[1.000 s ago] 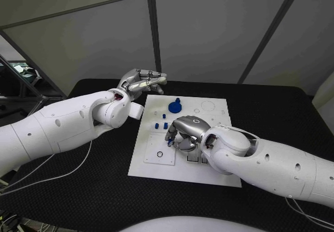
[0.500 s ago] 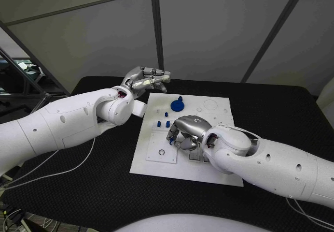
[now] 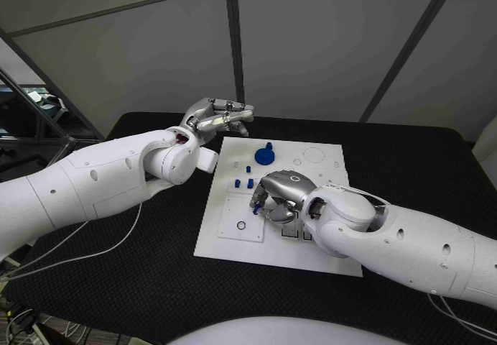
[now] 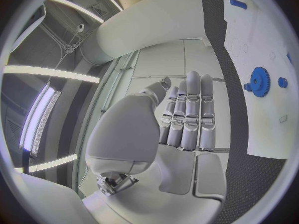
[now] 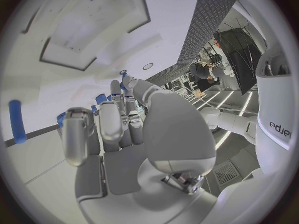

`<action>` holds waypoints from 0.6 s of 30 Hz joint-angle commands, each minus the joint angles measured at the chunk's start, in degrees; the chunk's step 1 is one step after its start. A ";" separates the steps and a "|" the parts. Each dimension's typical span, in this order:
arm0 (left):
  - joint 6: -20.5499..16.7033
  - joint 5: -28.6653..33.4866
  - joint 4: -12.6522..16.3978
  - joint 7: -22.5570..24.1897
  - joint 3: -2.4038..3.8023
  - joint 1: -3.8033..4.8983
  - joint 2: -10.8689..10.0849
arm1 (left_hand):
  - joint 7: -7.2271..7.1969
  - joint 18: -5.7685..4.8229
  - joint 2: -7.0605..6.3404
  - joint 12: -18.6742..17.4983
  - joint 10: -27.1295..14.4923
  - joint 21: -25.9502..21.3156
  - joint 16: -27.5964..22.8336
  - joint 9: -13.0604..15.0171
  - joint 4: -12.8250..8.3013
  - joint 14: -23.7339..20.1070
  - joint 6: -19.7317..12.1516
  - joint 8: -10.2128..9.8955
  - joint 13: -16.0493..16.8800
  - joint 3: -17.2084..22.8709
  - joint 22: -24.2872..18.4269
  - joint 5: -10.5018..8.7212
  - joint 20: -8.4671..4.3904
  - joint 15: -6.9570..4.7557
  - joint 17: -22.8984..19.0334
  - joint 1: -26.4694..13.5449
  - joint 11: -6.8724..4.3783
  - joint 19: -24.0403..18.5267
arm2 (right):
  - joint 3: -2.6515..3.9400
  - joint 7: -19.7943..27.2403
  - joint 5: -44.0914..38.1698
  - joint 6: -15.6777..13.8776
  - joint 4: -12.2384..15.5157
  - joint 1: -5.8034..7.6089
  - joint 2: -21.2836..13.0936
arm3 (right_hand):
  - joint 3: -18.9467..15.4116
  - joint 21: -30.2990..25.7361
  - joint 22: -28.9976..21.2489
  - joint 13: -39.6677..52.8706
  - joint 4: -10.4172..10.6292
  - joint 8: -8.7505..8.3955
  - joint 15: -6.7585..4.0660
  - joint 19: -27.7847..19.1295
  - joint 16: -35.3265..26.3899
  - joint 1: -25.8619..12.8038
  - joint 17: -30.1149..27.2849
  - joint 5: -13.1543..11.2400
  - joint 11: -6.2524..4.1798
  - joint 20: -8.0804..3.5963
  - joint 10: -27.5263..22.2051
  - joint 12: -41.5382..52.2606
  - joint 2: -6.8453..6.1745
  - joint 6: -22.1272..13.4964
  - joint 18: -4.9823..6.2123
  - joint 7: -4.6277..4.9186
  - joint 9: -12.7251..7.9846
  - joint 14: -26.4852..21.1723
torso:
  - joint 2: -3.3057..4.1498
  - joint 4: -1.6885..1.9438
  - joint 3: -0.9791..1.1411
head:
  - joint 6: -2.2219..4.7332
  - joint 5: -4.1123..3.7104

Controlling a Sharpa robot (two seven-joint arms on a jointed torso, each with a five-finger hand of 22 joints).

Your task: Assemble the parts on the task board

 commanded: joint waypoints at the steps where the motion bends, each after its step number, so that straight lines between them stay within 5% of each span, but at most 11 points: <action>1: 0.67 0.23 -0.06 0.22 0.05 0.11 0.04 | 0.08 -0.81 -0.15 -0.33 -0.15 -0.19 -0.21 -0.08 -0.02 -0.13 -0.17 -0.29 0.00 -0.24 -0.06 -0.28 0.12 0.25 -0.06 -0.24 0.28 0.39 | -0.14 -0.53 -1.10 1.04 0.27 -0.11 -0.23 | 0.38 0.28 9.65 -0.07 -0.05 0.06 -0.49 2.84 0.13 -0.71 -0.08 -0.20 0.29 -0.30 -0.07 -0.11 -0.07 0.11 -1.21 0.22 0.10 0.98 | -0.01 -0.02 0.00 | -0.02 0.13; 18: 0.74 0.23 -0.63 0.15 0.05 0.11 0.14 | 0.10 -0.80 -0.15 -0.35 -0.20 -0.29 -0.28 -0.10 -0.03 -0.16 -0.24 -0.31 0.00 -0.28 -0.11 -0.29 0.14 0.26 -0.08 -0.23 0.29 0.38 | -0.14 -1.07 -1.65 0.80 1.20 -0.26 -0.37 | 0.44 0.30 9.68 -0.08 -0.04 0.10 -0.51 2.86 0.09 -0.97 -0.22 -0.32 0.27 -0.30 0.01 -0.08 -0.10 0.25 -1.21 0.19 0.17 0.95 | -0.02 -0.01 -0.03 | 0.36 0.15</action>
